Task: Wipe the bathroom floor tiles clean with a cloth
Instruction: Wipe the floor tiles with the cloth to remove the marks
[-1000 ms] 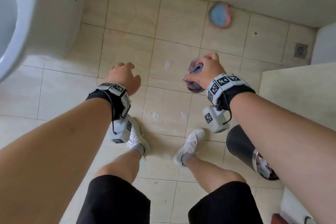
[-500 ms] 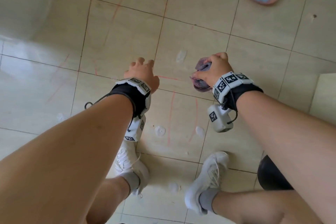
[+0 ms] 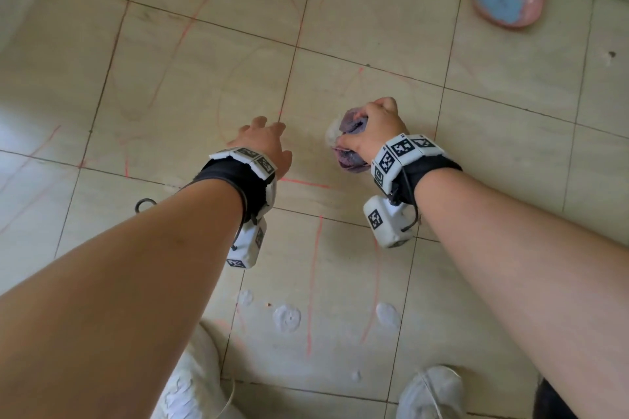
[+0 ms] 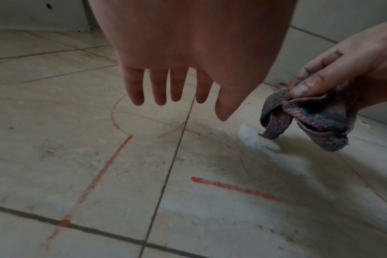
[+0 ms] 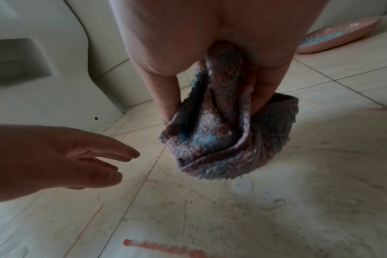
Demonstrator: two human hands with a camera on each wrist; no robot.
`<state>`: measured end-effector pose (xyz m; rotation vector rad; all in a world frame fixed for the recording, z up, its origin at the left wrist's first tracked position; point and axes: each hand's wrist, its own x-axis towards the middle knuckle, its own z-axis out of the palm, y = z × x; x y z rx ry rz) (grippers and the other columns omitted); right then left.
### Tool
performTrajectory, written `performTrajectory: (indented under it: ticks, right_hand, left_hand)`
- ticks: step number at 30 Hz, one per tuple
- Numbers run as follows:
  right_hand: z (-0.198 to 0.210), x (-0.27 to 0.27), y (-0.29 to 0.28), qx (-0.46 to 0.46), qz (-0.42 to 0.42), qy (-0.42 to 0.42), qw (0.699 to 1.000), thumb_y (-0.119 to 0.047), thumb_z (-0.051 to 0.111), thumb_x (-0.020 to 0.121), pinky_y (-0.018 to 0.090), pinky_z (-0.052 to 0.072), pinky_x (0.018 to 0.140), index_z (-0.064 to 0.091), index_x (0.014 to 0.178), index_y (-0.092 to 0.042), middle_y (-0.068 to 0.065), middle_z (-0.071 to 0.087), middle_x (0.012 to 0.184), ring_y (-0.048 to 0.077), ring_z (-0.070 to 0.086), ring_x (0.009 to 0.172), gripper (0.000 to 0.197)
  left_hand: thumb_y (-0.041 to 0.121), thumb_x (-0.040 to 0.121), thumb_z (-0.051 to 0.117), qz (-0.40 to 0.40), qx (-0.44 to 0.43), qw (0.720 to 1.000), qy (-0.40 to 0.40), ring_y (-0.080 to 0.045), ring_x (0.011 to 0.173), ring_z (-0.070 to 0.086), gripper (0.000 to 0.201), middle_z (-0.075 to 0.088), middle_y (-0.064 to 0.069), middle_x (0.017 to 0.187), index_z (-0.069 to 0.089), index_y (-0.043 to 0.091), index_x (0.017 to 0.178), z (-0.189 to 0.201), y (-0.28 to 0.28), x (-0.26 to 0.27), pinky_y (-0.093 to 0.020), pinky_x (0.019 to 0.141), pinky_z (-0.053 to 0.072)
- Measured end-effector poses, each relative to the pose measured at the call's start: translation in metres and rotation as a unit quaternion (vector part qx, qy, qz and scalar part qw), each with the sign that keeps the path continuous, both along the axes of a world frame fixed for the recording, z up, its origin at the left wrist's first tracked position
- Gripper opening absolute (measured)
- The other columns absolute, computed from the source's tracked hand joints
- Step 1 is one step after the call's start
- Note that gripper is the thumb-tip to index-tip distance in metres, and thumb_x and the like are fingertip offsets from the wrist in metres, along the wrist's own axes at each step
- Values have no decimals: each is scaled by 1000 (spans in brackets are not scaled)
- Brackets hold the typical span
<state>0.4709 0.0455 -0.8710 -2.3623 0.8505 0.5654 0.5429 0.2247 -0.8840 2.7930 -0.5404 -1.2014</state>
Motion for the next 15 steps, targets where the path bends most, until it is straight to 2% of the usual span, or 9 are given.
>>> performTrajectory:
  ticks: [4,8,13,15]
  right_hand:
    - [-12,1,0,-9,0,-13,1000,-33,78,77,21,36,83,56,113,-12,3,36,129,23,53,103,47]
    - [-17,1,-4,-16,-4,-34,999,-27,78,78,20,35,78,54,100,-16,2,37,125,20,51,96,35]
    - [-27,2,-5,-22,-13,-65,998,-22,76,78,25,42,83,58,106,-9,4,39,125,24,54,99,36]
    - [-31,4,-5,-23,-14,-70,997,-21,76,78,22,40,83,58,106,-9,4,40,126,25,54,101,35]
  left_hand:
    - [33,98,52,-20,5,1000,10,-30,145,22,61,12,-3,162,27,26,153,-9,-9,6,-49,112,35]
    - [34,100,51,-44,6,999,3,-33,144,23,59,12,-5,161,27,25,153,-10,-23,14,-47,112,33]
    - [35,99,54,-48,17,999,18,-36,147,11,65,0,-6,164,20,26,154,-25,-30,17,-49,116,25]
    - [38,97,56,-56,23,998,20,-38,148,5,69,-4,-5,164,18,27,154,-34,-28,16,-50,117,22]
